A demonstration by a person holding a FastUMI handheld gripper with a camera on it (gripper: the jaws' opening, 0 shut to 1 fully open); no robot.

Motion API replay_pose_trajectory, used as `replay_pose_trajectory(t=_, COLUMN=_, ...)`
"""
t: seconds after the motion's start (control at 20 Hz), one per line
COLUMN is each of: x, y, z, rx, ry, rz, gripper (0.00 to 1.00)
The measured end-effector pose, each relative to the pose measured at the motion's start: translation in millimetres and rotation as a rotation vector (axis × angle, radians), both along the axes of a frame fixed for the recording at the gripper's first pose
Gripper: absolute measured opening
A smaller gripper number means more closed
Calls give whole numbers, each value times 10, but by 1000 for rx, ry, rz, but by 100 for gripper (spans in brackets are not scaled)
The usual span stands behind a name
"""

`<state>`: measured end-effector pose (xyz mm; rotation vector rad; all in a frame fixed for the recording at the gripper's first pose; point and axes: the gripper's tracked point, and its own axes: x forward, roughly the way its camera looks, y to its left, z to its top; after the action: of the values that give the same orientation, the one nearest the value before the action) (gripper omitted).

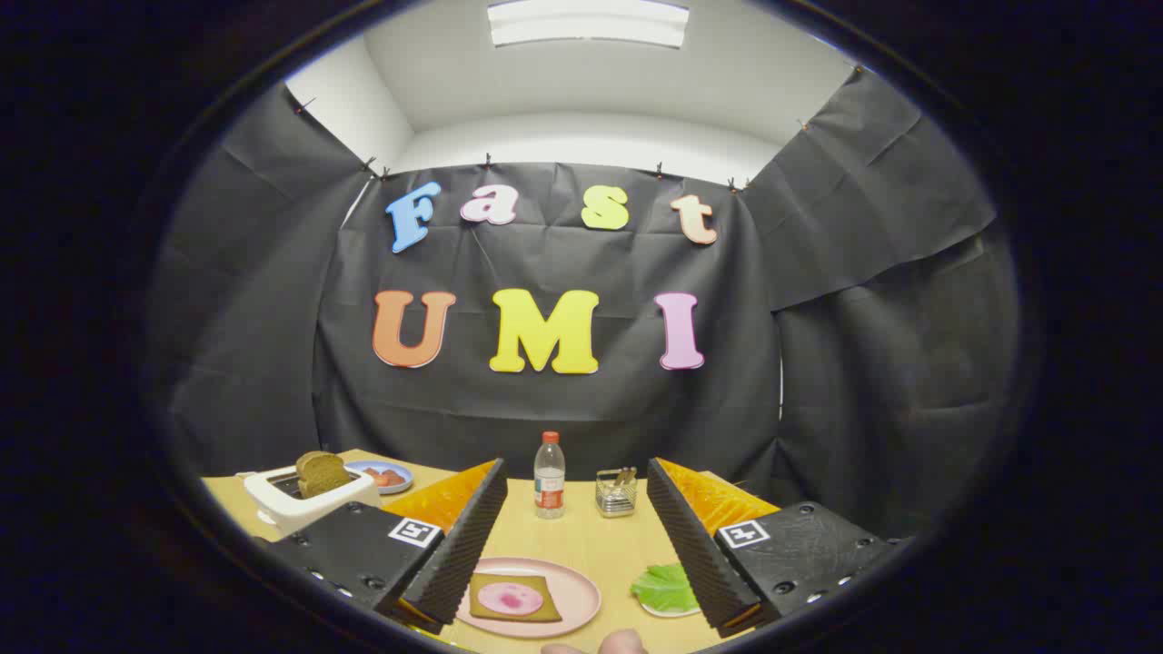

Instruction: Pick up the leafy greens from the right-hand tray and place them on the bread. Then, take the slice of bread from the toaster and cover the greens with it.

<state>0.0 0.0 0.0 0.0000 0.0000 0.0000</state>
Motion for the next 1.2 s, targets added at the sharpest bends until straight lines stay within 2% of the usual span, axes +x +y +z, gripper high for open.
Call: replay_pose_trajectory(t=1.2, x=25, y=-24, z=-37, rx=6, ry=10, rz=-1, gripper=95)
